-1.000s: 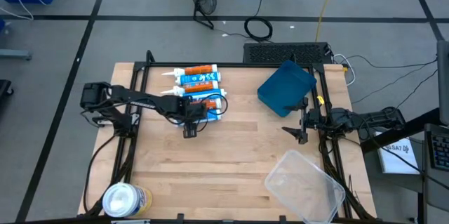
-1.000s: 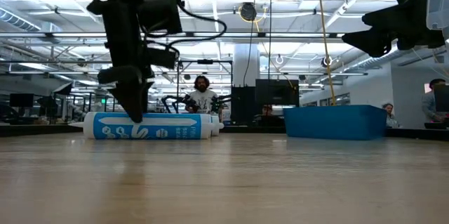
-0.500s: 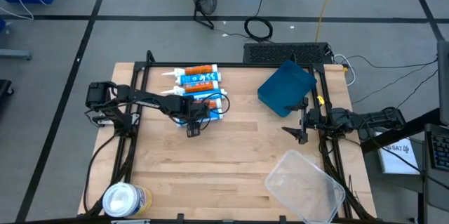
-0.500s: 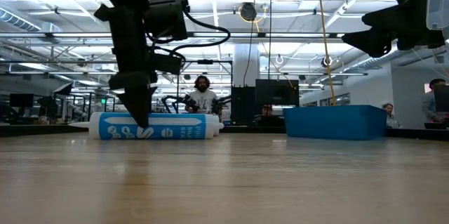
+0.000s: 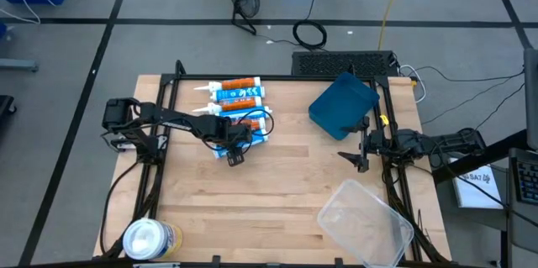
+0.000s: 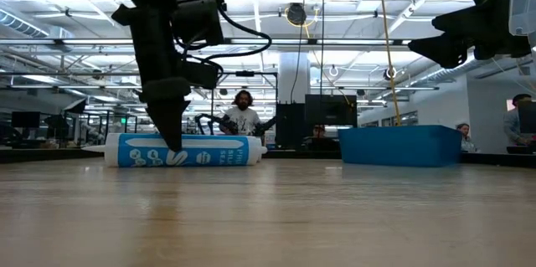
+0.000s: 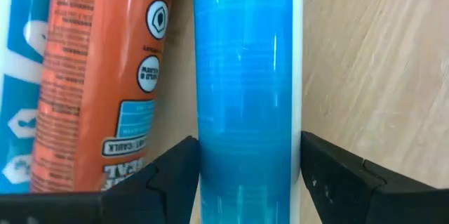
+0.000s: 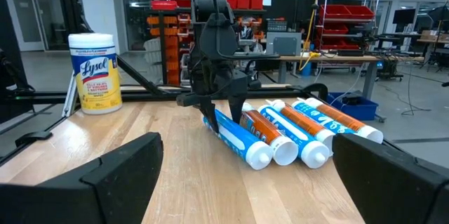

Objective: Pick & place silicon tubes, Sealant and Lysol wipes
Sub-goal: Put the bottom blue sealant into the transparent bin

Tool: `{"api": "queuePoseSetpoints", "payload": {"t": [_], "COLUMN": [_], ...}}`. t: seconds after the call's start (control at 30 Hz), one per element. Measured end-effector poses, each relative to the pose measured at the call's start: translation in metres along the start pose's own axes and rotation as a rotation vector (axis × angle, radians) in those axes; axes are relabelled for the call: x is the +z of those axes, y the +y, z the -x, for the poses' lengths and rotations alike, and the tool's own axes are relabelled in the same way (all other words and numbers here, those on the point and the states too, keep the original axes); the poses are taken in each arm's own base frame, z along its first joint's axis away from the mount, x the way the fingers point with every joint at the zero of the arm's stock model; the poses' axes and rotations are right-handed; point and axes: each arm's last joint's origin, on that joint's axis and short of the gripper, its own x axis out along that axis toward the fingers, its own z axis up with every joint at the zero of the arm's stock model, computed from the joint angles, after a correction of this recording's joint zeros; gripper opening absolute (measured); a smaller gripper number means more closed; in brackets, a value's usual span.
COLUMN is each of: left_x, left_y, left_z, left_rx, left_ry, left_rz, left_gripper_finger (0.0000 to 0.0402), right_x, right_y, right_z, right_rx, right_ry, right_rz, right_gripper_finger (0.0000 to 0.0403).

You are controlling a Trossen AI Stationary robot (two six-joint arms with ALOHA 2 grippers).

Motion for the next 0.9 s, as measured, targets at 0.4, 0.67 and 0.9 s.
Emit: {"api": "queuePoseSetpoints", "payload": {"t": [0.4, 0.67, 0.9], "left_x": [0.000, 0.000, 0.001], "left_y": [-0.003, -0.009, -0.033], "left_z": [-0.020, -0.020, -0.008], "left_rx": [-0.021, -0.019, -0.084], "left_ry": [0.077, 0.034, -0.103], "left_rz": [0.253, 0.161, -0.067], "left_gripper_finger": [0.0264, 0.0309, 0.0213], "right_x": [0.000, 0.000, 0.000], "right_y": [0.000, 0.000, 0.000], "right_z": [0.000, 0.000, 0.000], "right_rx": [0.000, 0.000, 0.001], "right_ry": [0.002, 0.001, 0.001], "right_rz": [0.000, 0.000, 0.000], "right_gripper_finger": [0.0391, 0.0391, 0.0391]}}
